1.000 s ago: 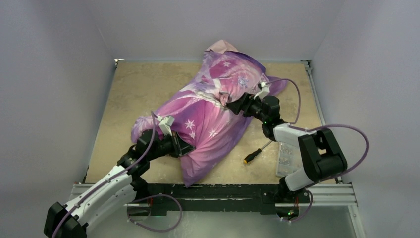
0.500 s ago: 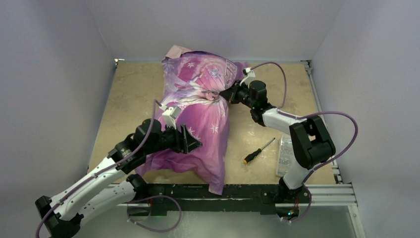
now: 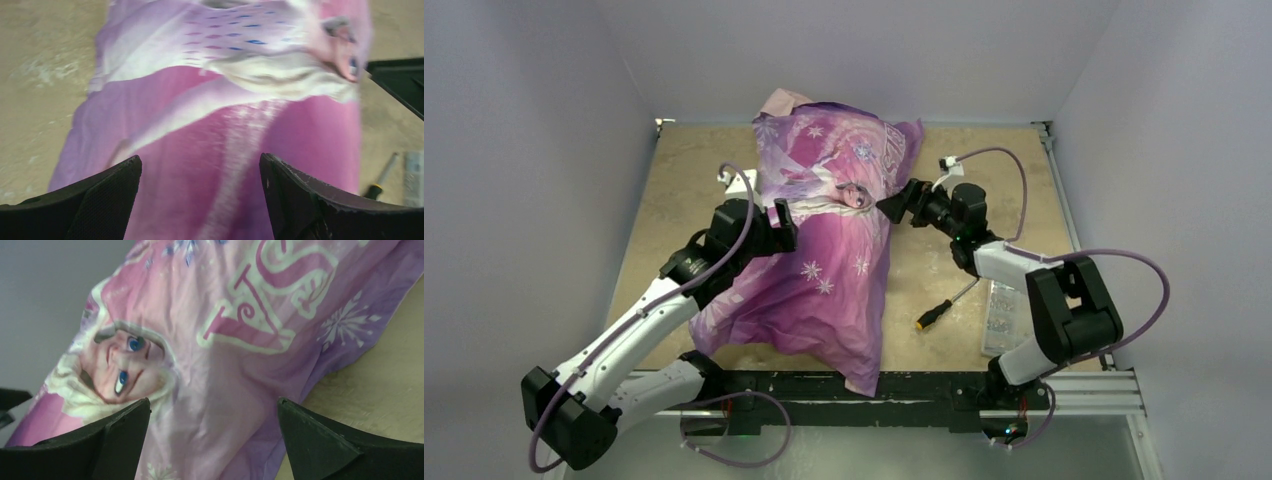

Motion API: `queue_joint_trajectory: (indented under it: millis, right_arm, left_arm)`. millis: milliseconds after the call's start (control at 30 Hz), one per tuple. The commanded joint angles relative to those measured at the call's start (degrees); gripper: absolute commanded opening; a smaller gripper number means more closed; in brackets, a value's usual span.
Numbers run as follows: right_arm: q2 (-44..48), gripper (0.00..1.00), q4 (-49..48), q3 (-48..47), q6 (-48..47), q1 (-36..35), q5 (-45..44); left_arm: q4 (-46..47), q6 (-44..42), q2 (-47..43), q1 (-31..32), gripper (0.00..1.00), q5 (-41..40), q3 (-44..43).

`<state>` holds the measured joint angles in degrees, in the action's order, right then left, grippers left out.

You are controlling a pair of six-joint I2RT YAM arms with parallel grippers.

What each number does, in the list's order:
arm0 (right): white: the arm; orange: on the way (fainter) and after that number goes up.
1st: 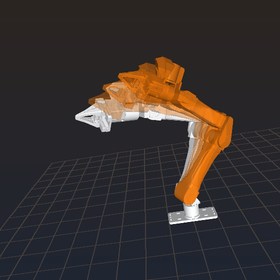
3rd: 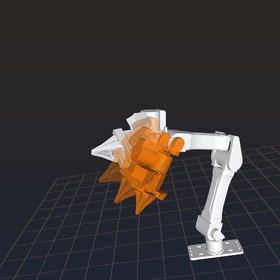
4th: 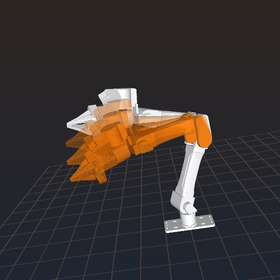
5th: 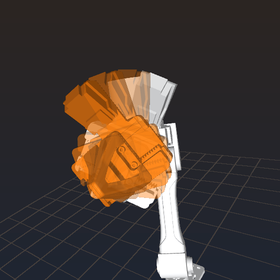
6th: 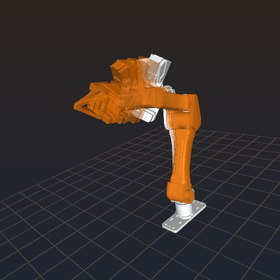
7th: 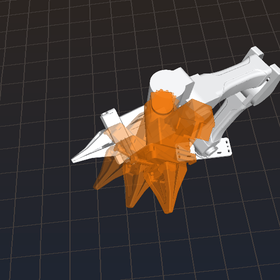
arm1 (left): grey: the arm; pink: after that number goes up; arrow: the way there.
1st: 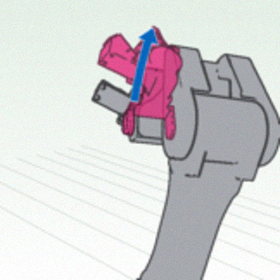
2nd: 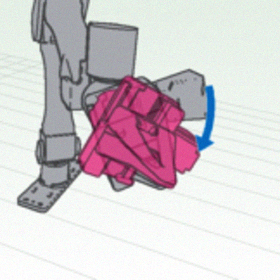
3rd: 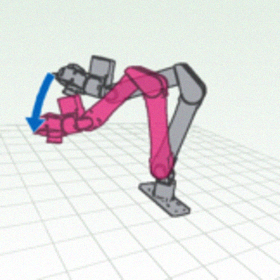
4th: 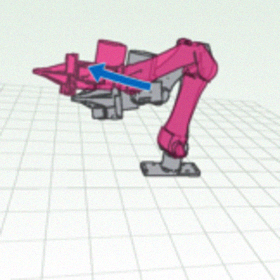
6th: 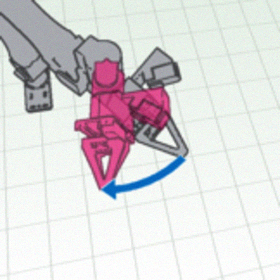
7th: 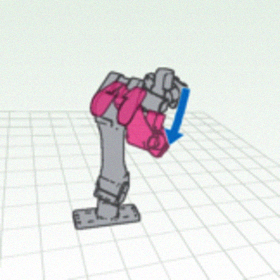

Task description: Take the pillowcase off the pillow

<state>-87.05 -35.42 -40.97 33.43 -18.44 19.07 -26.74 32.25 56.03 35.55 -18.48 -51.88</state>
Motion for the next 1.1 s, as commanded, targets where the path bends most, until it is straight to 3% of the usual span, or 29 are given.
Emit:
queue_joint_trajectory:
  millis: [0, 267, 333, 400, 500, 567, 633, 900, 1067]
  right_arm:
    - [-3.80, 0.99, -11.17, 2.37, 3.06, -0.30, 10.42]
    - [-16.16, 0.99, -28.12, 0.87, 8.14, -4.77, 21.15]
    - [-18.23, 0.92, -30.94, 0.42, 9.35, -5.56, 22.73]
    - [-18.28, 0.76, -32.98, 0.60, 10.16, -5.80, 23.88]
    - [-15.07, 0.38, -31.46, 0.79, 9.39, -5.79, 23.23]
    - [-10.86, 0.16, -26.98, 0.07, 7.39, -5.74, 21.29]
    - [-5.99, 0.00, -20.48, -2.02, 3.65, -5.78, 18.71]
    - [13.06, 0.00, 4.93, -17.03, -5.86, -5.73, 4.31]
    - [12.05, 0.00, 19.81, -31.79, -13.04, -5.74, -2.35]
  left_arm:
    - [6.25, -0.83, -0.57, -6.60, 0.87, 4.97, 4.54]
    - [10.00, 3.64, -0.98, -8.22, 0.87, 12.00, 14.26]
    - [10.98, 4.63, -1.01, -8.22, 0.87, 14.40, 16.32]
    - [11.88, 5.40, -1.05, -8.22, 0.87, 16.28, 18.30]
    - [14.43, 6.31, -0.87, -8.22, 0.86, 19.34, 19.97]
    - [16.17, 6.86, -0.15, -8.22, 0.86, 21.69, 20.38]
    - [18.62, 7.44, 1.31, -8.21, 0.86, 24.89, 20.15]
    - [29.43, 10.14, 7.04, -7.04, 0.84, 37.93, 13.76]
    - [30.75, 9.88, 6.55, -5.55, 0.84, 38.38, 8.87]
